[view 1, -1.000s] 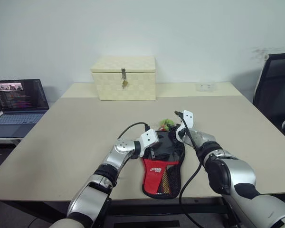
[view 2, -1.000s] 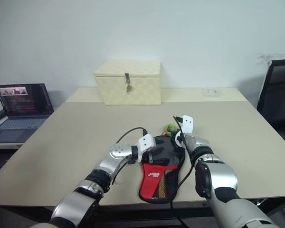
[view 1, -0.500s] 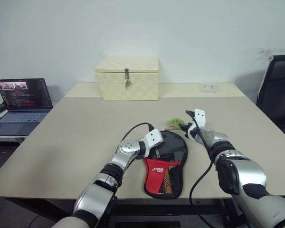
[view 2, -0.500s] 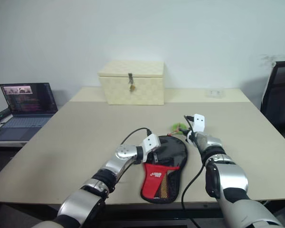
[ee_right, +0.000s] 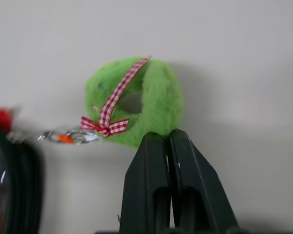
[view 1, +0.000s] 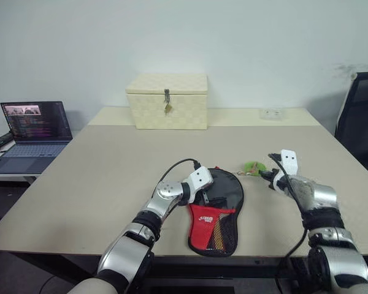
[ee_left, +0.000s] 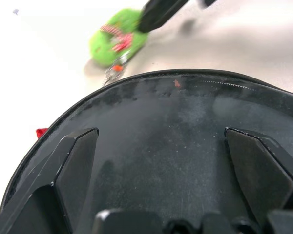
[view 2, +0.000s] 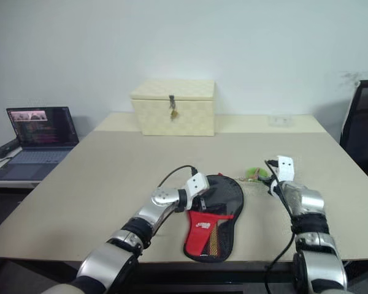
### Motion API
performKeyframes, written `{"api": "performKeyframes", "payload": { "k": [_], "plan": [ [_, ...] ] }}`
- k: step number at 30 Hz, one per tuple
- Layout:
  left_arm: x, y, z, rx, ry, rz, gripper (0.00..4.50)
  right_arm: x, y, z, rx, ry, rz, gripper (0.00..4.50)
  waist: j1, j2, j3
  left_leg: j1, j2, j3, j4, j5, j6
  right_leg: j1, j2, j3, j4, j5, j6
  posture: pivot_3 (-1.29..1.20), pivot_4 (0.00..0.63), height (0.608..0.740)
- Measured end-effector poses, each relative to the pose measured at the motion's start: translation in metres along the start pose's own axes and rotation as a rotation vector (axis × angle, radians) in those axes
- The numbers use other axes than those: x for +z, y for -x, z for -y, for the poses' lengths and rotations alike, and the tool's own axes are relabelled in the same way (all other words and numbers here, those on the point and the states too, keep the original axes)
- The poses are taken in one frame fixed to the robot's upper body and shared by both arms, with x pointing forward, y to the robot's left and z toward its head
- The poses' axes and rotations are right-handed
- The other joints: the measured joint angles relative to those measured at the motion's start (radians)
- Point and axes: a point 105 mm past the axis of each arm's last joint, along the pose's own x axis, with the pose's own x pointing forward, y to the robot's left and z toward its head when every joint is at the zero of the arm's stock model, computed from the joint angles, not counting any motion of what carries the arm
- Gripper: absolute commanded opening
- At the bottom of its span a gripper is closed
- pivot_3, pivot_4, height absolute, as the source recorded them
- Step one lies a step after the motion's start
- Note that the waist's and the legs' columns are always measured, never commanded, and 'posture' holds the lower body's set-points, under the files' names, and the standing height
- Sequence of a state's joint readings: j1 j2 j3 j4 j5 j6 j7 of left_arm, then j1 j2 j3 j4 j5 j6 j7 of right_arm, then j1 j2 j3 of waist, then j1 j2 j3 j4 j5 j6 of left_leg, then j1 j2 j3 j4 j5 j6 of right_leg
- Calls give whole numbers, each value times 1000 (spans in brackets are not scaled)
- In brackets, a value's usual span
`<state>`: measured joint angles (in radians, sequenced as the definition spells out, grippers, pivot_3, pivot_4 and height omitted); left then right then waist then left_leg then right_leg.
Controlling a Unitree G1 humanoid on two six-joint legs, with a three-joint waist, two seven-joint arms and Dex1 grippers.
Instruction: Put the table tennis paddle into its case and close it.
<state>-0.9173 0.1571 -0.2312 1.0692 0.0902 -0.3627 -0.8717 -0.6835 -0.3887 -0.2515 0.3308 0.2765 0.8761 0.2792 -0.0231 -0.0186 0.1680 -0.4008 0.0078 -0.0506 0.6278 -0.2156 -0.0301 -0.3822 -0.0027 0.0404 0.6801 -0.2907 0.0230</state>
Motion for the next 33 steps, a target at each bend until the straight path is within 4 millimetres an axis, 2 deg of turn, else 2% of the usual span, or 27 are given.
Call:
{"api": "performKeyframes", "payload": {
  "k": [2,8,15,21,25,28,29,30,31,33],
  "plan": [
    [-1,0,0,4,0,0,4500,-11,24,0,9,29,-24,27,1,1,-1,0,0,-1,0,0,0,1,0,0,-1,0,1,0,150,740],
    [-3,1,-1,10,-4,-8,4500,-35,75,-5,-1,40,-82,27,-3,1,-2,2,0,0,0,0,0,2,1,0,-1,-1,1,0,150,740],
    [-3,0,-3,13,-7,-18,4500,-63,108,-32,103,88,-170,27,-3,0,-4,2,0,0,0,0,0,3,1,-1,-3,-1,2,0,150,740],
    [-3,-2,-4,19,-11,-32,4500,-69,105,-49,152,87,-192,27,-6,-1,-4,3,1,1,0,0,0,3,1,-1,-3,-1,3,0,150,740],
    [-2,-1,-4,9,-18,-30,4500,-64,103,-52,161,102,-174,953,-6,-2,-5,2,1,0,0,0,0,3,1,-1,-5,-1,3,0,150,740],
    [-2,1,-4,-7,-30,-25,4500,-66,104,-52,174,118,-190,1958,-7,-2,-4,2,1,1,-1,0,0,3,1,-1,-6,-1,3,0,150,740],
    [-3,4,-5,-14,-34,-28,4500,-69,107,-49,183,130,-205,2518,-8,-2,-4,2,1,1,-1,0,0,2,1,-1,-7,-1,3,0,150,740],
    [-3,6,-6,-14,-35,-30,4500,-69,108,-49,185,133,-209,2619,-9,-2,-4,2,1,1,-2,0,0,2,1,-1,-7,-1,3,0,150,740],
    [-4,10,-7,-25,-39,-29,4500,-70,110,-50,216,145,-218,2925,-12,-2,-4,2,1,2,-2,0,0,2,2,0,-7,-1,3,0,150,740],
    [-8,23,-11,-48,-30,-30,4500,-71,117,-53,284,180,-234,2925,-22,-2,-4,2,1,3,-3,0,0,1,3,1,-7,-1,3,0,150,740]
  ]
}}
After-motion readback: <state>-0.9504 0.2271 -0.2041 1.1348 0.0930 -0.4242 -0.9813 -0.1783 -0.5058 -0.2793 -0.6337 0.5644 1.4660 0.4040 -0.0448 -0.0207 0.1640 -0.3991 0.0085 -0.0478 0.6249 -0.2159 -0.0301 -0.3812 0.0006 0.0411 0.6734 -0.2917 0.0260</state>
